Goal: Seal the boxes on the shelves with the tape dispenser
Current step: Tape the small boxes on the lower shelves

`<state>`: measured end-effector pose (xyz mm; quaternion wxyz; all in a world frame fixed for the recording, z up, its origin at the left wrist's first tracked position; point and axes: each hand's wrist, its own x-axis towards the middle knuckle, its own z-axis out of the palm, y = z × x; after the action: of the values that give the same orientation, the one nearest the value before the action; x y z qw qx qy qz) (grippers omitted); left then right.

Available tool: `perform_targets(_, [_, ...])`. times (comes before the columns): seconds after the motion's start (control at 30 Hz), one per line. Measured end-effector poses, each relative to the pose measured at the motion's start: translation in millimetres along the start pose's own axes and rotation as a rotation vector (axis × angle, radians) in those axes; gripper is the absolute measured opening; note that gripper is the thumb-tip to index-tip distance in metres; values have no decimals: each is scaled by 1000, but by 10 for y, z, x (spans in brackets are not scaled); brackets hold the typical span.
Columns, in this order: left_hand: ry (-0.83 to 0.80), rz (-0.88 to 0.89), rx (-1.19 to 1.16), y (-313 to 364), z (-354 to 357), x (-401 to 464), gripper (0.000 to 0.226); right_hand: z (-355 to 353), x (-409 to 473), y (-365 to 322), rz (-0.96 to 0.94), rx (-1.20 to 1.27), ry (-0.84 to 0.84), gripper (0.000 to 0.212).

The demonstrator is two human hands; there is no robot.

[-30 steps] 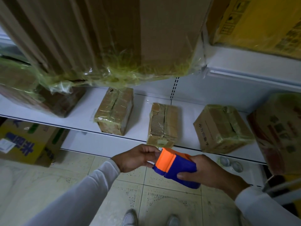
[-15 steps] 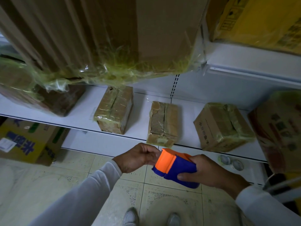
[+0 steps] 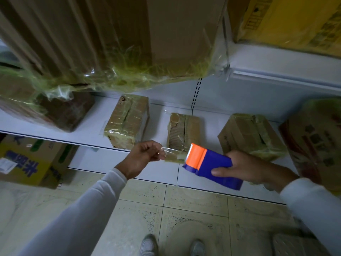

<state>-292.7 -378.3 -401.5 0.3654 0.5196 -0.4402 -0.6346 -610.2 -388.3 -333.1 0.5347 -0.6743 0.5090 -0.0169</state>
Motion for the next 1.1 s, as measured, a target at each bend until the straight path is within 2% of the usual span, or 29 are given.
perform_targets(0.1, [42,-21,9,20,50,82,22,-116,154,-65,13,-91,56,32])
perform_targets(0.2, [104,-53,13,14,91,118,23,-149,291,-37,65,-186,75,49])
perform_targets(0.4, [191,-135,59,-51,189,214,20,-90,498,36,86,-360,106,56])
perform_targets(0.6, [261,-188,139,-137,209,321,18,-34,657,93,158,-330,106,55])
perform_targets(0.7, [331,-205,71,-196,217,400,10,-38,681,91,168,-286,103,55])
perform_targets(0.77, [414,-234,52,-253,185,443,18,-54,684,104,181,-275,96,52])
perform_targets(0.87, [539,-256,166,-381,72,435,26,-48,693,110,187,-316,98,57])
perform_targets(0.97, [627,-204,366,-472,2,377,15,-44,700,139,188,-331,98,58])
perform_targets(1.03, [603,-38,567,-471,20,308,14,-37,695,130,176,-328,90,58])
perform_targets(1.1, [505,198,648,-426,111,247,7,-33,693,135,174,-333,84,58])
